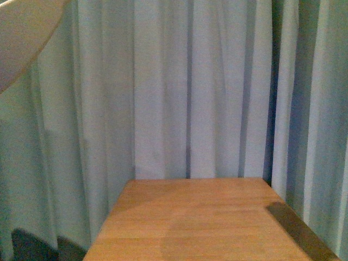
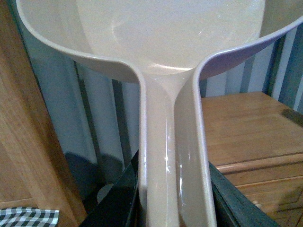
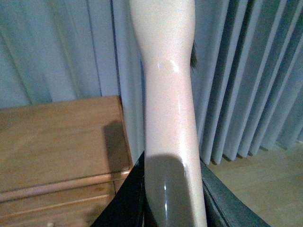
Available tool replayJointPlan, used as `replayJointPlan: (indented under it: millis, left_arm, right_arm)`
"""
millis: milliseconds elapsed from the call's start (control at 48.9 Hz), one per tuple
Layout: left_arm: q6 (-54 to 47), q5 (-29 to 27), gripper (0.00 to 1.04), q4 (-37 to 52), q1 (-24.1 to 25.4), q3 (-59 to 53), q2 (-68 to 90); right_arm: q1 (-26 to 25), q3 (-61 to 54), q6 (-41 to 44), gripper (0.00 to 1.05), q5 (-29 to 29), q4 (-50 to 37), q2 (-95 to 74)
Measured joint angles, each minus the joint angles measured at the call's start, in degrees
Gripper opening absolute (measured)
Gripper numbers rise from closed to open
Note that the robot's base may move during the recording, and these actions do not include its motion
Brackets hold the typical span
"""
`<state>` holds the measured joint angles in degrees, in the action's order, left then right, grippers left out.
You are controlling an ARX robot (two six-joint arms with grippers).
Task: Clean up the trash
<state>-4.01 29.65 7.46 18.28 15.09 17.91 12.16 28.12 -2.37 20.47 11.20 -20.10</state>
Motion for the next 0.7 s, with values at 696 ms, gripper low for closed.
replayJointPlan:
  millis: [696]
  left_arm:
    - [0.1,0.1,0.27,0.0,0.0,0.0,0.0]
  right_arm:
    - [-4.5,-5.0,-4.3,0.20,-3.5,-1.4,3.5]
